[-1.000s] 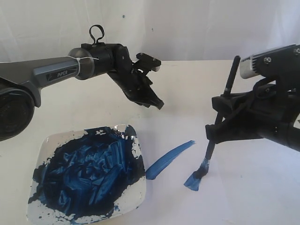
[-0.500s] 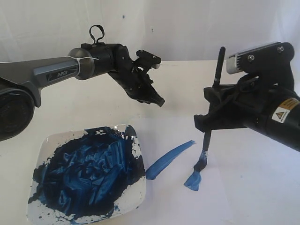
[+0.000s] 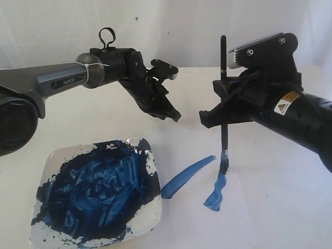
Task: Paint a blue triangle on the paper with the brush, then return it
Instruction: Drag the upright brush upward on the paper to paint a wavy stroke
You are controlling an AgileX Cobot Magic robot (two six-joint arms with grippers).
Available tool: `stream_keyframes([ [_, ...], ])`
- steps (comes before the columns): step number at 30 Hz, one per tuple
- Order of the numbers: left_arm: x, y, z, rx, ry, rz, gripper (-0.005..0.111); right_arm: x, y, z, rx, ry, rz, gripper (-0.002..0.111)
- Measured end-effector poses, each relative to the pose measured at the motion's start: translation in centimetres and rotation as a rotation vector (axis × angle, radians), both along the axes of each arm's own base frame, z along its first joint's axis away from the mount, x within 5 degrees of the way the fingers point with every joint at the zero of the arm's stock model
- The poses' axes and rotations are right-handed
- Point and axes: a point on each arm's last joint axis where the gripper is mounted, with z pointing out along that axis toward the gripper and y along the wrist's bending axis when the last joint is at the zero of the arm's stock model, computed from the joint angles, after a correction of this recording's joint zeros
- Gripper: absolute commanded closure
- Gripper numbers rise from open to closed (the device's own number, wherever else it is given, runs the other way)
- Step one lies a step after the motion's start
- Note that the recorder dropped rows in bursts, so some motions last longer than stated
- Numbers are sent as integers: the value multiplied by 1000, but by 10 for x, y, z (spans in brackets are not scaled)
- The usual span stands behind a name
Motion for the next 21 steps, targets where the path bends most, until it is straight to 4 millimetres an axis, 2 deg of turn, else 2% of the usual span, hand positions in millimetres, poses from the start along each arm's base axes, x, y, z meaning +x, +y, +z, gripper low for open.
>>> stream_keyframes([
  [5,-6,3,-4,39,73,-19,107,14,-5,-7,6,-20,-48,108],
  [14,-15,4,-7,61,171,-37,107,33,8,-2,24,-46,-51,108],
  [21,-17,3,-7,52,200,-38,107,39,12,-5,26,-35,-53,108],
])
